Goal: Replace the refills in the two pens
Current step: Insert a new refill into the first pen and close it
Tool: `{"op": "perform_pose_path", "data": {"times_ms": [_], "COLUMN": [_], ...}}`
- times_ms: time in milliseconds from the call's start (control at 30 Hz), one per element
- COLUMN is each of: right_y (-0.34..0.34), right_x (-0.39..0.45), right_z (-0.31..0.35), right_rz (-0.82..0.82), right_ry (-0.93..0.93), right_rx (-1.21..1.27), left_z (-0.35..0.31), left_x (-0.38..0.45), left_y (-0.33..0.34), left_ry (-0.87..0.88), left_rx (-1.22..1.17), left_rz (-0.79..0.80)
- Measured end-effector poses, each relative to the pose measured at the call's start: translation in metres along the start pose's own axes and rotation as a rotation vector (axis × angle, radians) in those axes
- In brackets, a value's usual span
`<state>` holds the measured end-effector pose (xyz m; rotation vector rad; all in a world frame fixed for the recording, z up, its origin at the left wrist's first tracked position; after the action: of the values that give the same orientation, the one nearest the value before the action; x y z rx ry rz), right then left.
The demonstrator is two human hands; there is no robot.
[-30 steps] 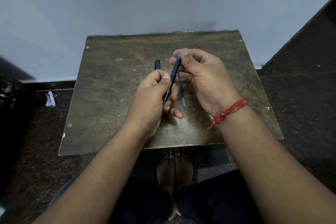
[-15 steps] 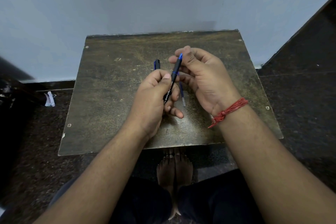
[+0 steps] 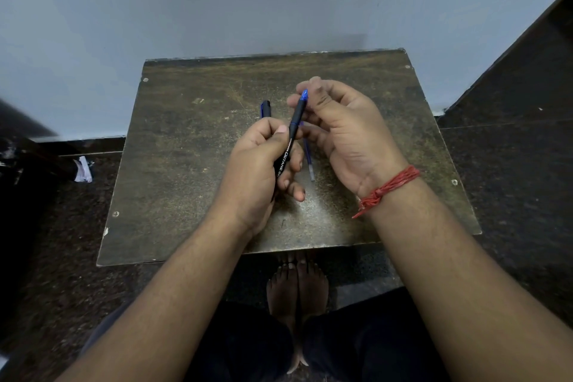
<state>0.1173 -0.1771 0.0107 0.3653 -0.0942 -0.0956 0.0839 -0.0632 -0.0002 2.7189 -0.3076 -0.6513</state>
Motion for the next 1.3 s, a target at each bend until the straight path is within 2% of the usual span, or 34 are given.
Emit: {"op": "perform_pose_path", "data": {"times_ms": [200, 500, 767, 967, 1300], "right_y": [0.0036, -0.0006, 0.0036, 0.0007, 0.0022], "right_x": [-0.0012, -0.0007, -0.0012, -0.0005, -0.0009], "right_z": [-0.0022, -0.0006, -0.0009, -0.0007, -0.0007], "right_rz": [0.066, -0.005, 0.07, 0.012, 0.069], "right_ry": [0.025, 0.001, 0.014, -0.007, 0.014], "right_rx": [-0.007, -0.032, -0.014, -0.06, -0.002], "left_z": [-0.0002, 0.0015, -0.0007, 0.0017, 0.0004], "left_x": [0.0002, -0.0008, -0.0005, -0.0015, 0.0], "left_y": [-0.0008, 0.0009, -0.0006, 0.0013, -0.0019], "left_ry": [0.002, -0.016, -0.005, -0.01, -0.003], "left_rx": [-0.018, -0.004, -0.008, 0.014, -0.011], "left_rz": [-0.005, -0.002, -0.009, 0.001, -0.015]}}
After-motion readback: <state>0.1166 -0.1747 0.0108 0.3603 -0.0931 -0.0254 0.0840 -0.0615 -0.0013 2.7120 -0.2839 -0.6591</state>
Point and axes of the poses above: each hand's wrist, its own x-axis towards the middle knuckle, its own y-axis out of the palm, z = x × y, the point moved 9 cm from there along x, towards the middle knuckle, and after that the axes turned 15 degrees about -y, right-handed, at the moved point
